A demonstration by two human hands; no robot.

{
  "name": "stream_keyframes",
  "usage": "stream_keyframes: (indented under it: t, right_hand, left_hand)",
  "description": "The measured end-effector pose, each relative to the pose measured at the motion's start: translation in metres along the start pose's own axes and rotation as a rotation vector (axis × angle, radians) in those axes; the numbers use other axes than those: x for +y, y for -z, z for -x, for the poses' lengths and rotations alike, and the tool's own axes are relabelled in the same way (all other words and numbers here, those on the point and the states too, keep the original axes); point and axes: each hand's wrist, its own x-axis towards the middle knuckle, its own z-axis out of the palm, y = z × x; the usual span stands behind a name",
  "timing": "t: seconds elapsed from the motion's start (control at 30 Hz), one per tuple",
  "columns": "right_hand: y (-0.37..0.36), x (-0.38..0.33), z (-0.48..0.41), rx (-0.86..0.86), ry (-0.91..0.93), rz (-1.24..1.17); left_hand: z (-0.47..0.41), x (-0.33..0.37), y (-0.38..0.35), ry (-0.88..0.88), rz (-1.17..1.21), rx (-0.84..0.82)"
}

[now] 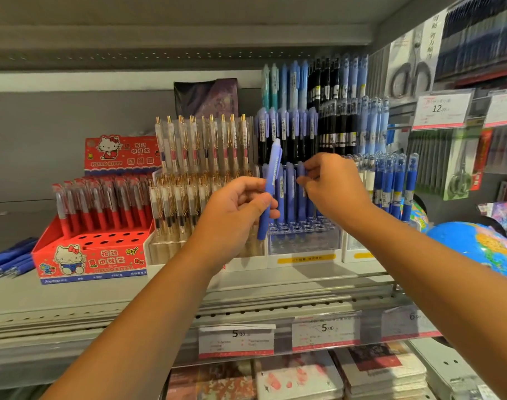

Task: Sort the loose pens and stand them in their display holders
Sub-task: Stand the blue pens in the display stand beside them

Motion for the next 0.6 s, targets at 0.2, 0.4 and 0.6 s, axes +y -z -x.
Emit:
stream_keyframes:
  t: [0.2,0.4,0.6]
  right_hand:
    - [0.009,-0.008,0.005,-0.019,0.032,0.068]
    - [0.032,-0.032,0.021,-0.047,-0.018,-0.662]
    - [0.044,-0.034,0.025,0.0,0.001,-0.647]
  left_hand:
    - [0.001,0.0,-0.001,0.009,0.017,0.033]
    - [-0.002,-0.001,-0.01,-0.033,-0.091,0.029]
    - [-0.014,0.003,-0.028,-0.109,-0.397,0.026]
